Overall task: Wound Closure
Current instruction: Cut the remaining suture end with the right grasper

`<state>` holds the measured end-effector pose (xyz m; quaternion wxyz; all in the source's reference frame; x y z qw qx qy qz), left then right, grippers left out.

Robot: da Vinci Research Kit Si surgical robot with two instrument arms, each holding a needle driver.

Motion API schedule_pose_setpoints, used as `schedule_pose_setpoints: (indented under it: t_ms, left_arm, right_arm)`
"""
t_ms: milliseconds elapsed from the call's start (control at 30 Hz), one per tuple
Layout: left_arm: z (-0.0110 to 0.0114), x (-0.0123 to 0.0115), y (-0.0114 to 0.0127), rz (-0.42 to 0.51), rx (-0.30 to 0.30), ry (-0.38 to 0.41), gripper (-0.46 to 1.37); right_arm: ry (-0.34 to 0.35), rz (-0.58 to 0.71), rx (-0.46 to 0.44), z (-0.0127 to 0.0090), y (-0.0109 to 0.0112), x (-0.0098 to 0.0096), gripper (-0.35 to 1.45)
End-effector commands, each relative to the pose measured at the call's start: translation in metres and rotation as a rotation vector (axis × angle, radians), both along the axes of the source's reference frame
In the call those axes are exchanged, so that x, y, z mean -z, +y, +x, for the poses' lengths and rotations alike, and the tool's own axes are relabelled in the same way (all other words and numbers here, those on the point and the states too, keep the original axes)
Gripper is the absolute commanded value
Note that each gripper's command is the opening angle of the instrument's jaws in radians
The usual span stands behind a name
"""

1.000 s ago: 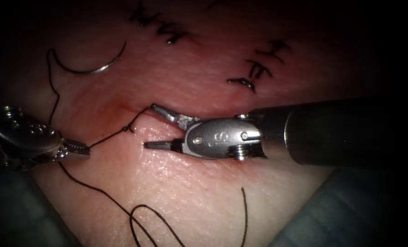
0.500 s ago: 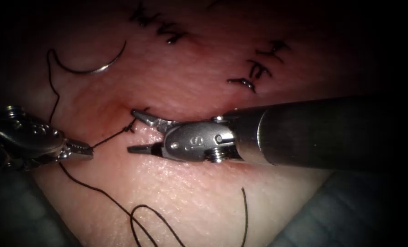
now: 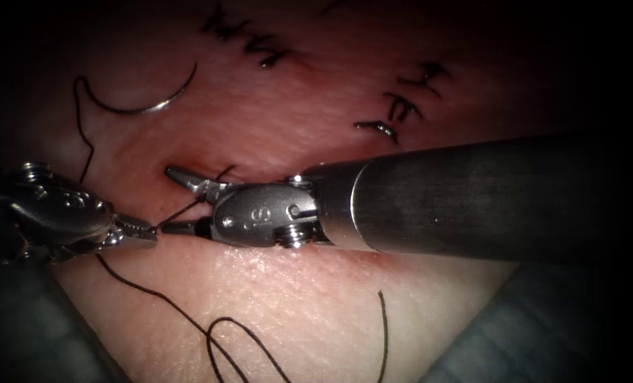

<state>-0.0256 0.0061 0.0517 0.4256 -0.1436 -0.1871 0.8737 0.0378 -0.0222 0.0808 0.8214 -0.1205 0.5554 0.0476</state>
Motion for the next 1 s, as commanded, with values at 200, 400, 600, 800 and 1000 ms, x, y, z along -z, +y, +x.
schedule_pose_setpoints:
  t_ms: [200, 400, 600, 800, 1000]
  left_arm:
    - [-0.0002, 0.0000, -0.0001, 0.006, -0.006, -0.011, -0.35]
    - [-0.0003, 0.0001, -0.0001, 0.007, -0.005, -0.011, -0.35]
    - [-0.0003, 0.0001, -0.0002, 0.007, -0.005, -0.011, -0.35]
    - [-0.0004, 0.0000, -0.0005, 0.004, -0.012, -0.012, -0.35]
    - [-0.0004, -0.0001, -0.0007, 0.005, -0.014, -0.014, -0.35]
  right_arm:
    - [0.016, -0.003, 0.019, 0.0015, 0.0002, -0.0001, 1.38]
    - [0.025, -0.011, 0.022, 0.0025, -0.0002, -0.0006, 1.35]
    - [0.036, -0.020, 0.041, 0.0027, -0.0005, -0.0009, 0.99]
    - [0.070, -0.017, 0.067, 0.0027, 0.0000, -0.0003, -0.35]
    - [0.073, -0.017, 0.054, 0.0025, 0.0003, 0.0001, -0.35]
